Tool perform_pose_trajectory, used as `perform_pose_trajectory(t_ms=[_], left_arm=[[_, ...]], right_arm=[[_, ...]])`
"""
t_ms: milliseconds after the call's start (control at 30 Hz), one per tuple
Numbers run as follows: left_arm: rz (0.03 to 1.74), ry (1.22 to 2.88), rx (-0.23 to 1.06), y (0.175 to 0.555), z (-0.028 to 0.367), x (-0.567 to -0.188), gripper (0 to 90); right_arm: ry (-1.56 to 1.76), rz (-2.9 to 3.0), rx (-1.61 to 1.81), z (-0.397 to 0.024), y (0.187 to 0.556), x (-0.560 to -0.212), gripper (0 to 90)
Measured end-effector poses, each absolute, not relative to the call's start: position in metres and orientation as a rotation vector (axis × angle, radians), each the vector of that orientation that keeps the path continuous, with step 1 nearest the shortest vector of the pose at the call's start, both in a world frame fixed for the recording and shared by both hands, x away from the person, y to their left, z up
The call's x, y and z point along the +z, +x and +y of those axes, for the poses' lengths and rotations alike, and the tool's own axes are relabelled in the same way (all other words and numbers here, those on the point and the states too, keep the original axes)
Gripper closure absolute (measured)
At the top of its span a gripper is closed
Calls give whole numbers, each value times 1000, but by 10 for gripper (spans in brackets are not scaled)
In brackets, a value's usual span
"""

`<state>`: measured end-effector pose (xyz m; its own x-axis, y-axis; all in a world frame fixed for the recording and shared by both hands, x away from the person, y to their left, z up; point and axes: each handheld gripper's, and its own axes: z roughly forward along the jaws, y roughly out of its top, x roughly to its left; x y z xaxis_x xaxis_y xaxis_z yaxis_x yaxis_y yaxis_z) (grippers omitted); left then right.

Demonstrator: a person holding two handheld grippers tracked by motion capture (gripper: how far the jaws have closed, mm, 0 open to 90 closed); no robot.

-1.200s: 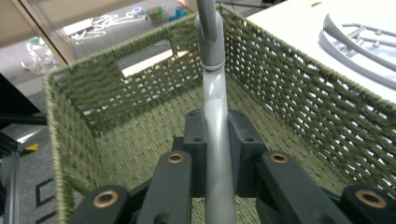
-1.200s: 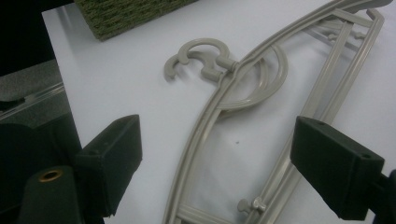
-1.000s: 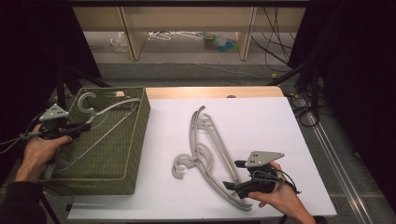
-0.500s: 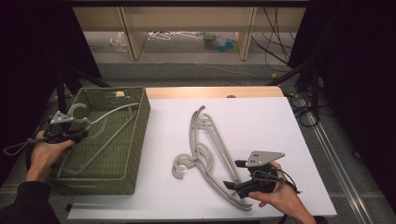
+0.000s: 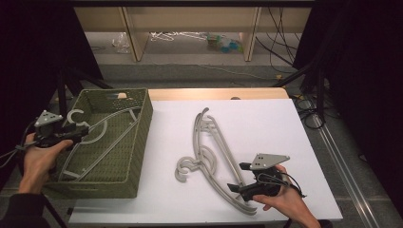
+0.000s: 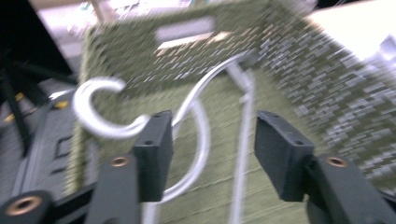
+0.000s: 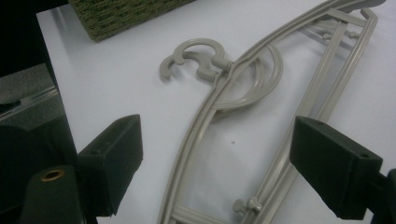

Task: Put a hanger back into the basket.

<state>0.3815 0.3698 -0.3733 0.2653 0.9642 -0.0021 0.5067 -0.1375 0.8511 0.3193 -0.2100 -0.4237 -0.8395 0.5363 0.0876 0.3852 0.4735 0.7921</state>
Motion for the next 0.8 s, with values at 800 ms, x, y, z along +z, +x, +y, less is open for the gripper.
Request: perform_pose_trajectory(t_ms=[800], left_arm=[[857, 1758, 482, 314, 209, -360, 190]], right_arm=[[864, 2470, 1333, -210, 322, -428, 182]])
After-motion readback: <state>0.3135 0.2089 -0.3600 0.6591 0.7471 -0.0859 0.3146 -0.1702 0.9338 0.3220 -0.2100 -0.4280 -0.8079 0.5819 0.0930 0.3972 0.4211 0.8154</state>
